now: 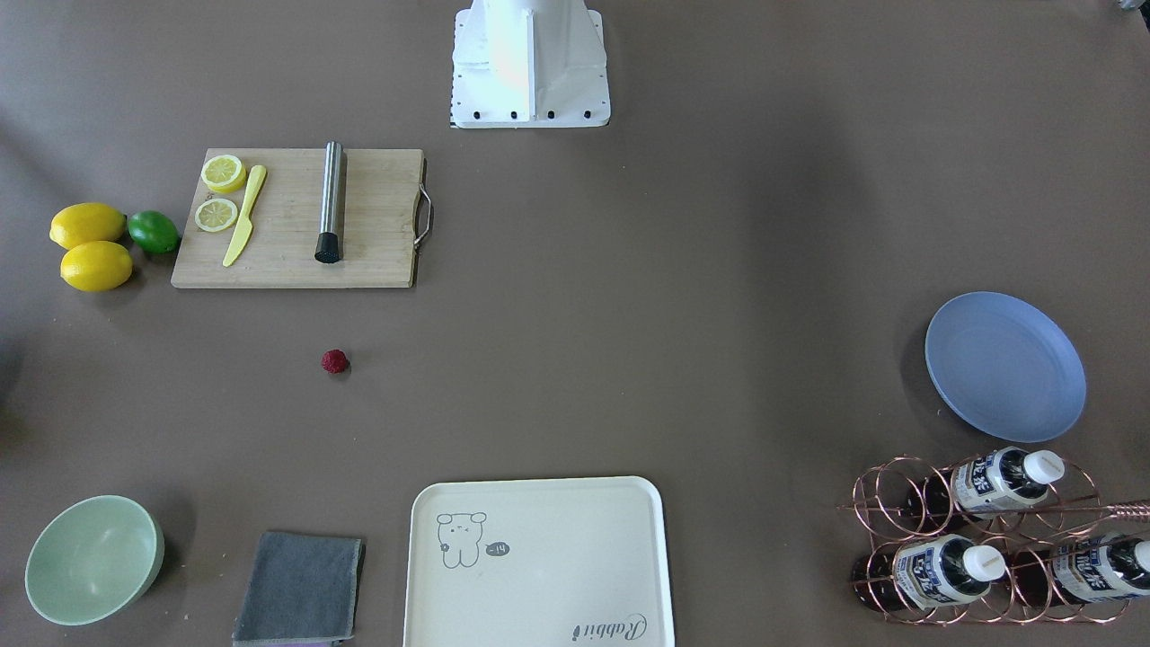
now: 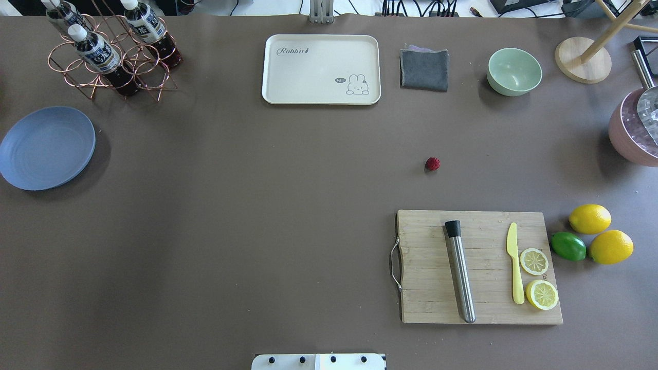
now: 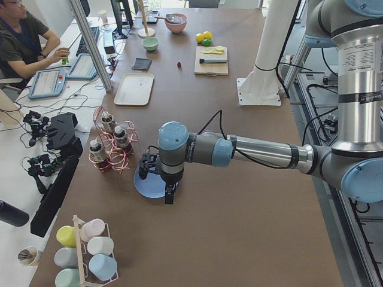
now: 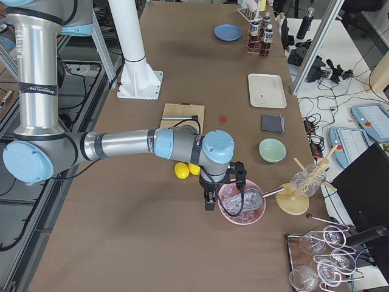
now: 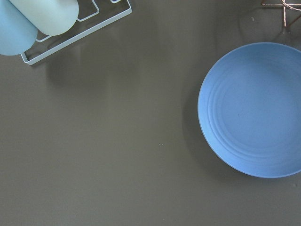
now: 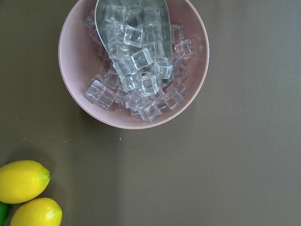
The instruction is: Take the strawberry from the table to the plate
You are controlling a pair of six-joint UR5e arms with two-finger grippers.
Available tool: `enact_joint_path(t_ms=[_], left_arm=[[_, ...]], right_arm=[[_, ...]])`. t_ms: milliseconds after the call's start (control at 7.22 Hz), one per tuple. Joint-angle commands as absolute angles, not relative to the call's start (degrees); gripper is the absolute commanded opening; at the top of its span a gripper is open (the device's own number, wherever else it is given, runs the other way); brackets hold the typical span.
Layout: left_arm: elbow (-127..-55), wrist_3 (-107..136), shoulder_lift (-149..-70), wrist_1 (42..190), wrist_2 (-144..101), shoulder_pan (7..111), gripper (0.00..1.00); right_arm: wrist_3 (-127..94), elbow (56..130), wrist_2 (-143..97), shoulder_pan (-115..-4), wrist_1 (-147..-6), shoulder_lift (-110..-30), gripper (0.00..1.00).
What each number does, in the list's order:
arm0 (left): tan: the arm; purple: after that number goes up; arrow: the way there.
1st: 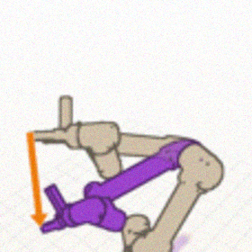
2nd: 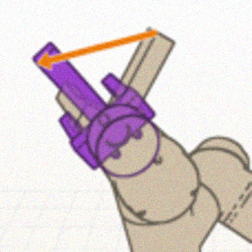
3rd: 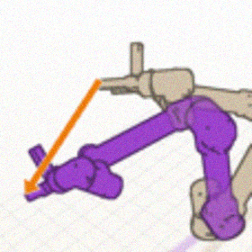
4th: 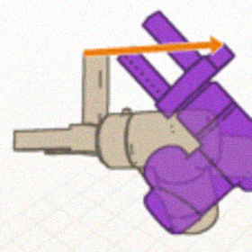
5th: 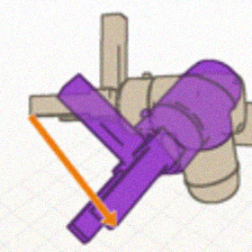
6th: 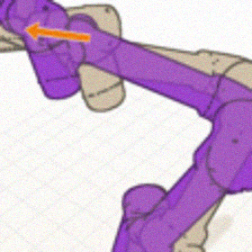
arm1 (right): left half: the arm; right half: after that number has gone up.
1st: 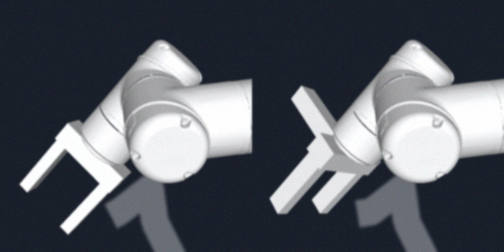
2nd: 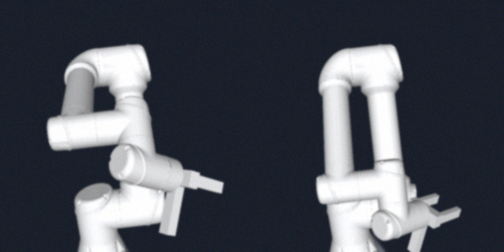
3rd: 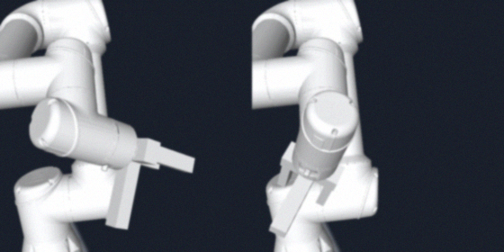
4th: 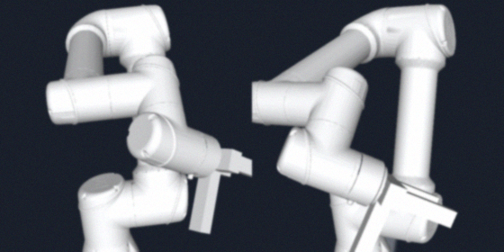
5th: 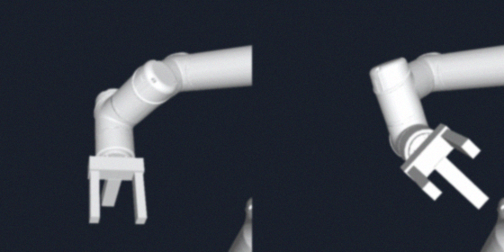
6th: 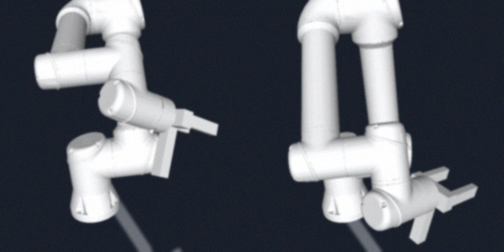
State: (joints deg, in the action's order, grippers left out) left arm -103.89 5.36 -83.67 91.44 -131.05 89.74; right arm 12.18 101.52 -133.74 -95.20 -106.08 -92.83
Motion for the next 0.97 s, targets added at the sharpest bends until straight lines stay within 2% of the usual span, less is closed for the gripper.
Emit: enact_joint_path(t_ms=[0,831], left_arm=[[-103.97,5.36,-83.24,92.98,-131.22,89.74,0.98],[-103.54,5.54,-81.65,94.83,-131.83,89.91,0.97]], right_arm=[[12.22,101.51,-133.77,-95.19,-106.08,-92.81,1.00],[12.22,101.87,-134.03,-94.92,-106.08,-92.81,1.00]])
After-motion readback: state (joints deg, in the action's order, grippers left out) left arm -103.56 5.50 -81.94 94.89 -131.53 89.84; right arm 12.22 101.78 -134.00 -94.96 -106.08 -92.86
